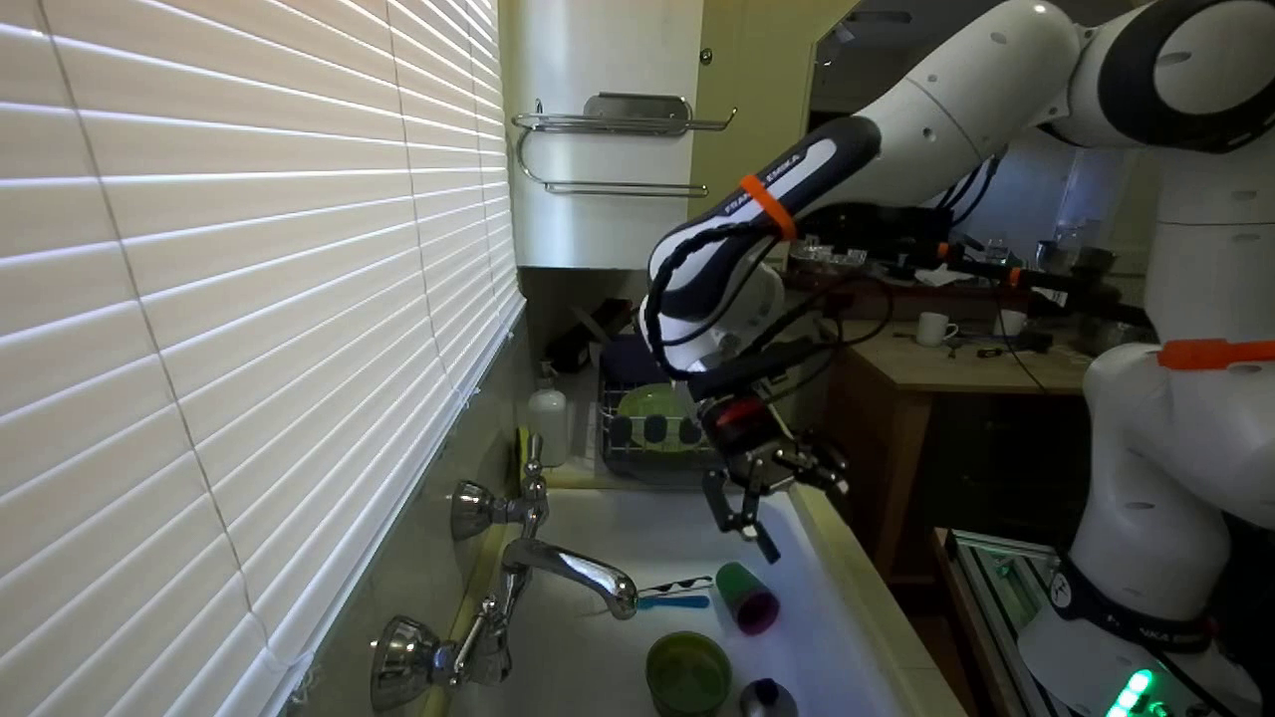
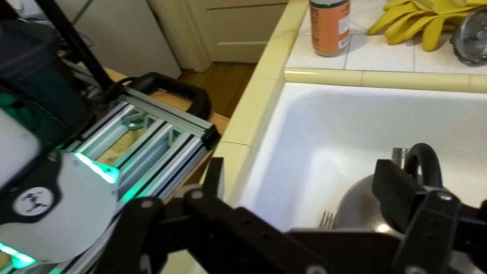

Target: Remove the kettle from the faucet and put it in the sink.

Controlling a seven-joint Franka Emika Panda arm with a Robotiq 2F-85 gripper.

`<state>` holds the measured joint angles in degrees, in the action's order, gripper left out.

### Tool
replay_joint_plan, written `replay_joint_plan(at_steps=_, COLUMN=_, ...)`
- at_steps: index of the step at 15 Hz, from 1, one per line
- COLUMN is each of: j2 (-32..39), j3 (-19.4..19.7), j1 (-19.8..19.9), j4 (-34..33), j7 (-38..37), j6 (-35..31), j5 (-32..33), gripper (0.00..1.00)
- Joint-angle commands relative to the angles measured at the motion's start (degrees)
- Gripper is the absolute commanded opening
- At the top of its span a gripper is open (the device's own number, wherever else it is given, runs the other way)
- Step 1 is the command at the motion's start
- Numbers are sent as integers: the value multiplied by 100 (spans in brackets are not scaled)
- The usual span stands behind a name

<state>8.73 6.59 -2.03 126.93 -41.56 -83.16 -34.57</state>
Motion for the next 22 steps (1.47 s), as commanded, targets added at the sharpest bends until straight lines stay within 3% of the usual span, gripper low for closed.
replay_joint_plan(at_steps=1, j2=-623, j3=-127, j1=66, j4=-451, j7=-696, j6=956, j5=1079, gripper=100)
replay_joint_plan(at_steps=7, j2=-884, j3=-501, j1=18, j4=-1989, j7=-868, j6=2175, j5=2519, gripper=100)
replay_joint_plan(at_steps=8, j2=-915, j3=-458, j1=115, j4=-1536, j7=-795, j6=1890, j5=2113, gripper=100)
replay_joint_plan(at_steps=11, j2=-941, j3=-558, j1=90, j4=-1950, j7=-828, j6=2069, j5=2373, gripper=100)
replay_joint_plan(at_steps=22, j2=-893, j3=-558, j1=86, j4=-1957, j7=-832, j6=2069, j5=2430, gripper=100)
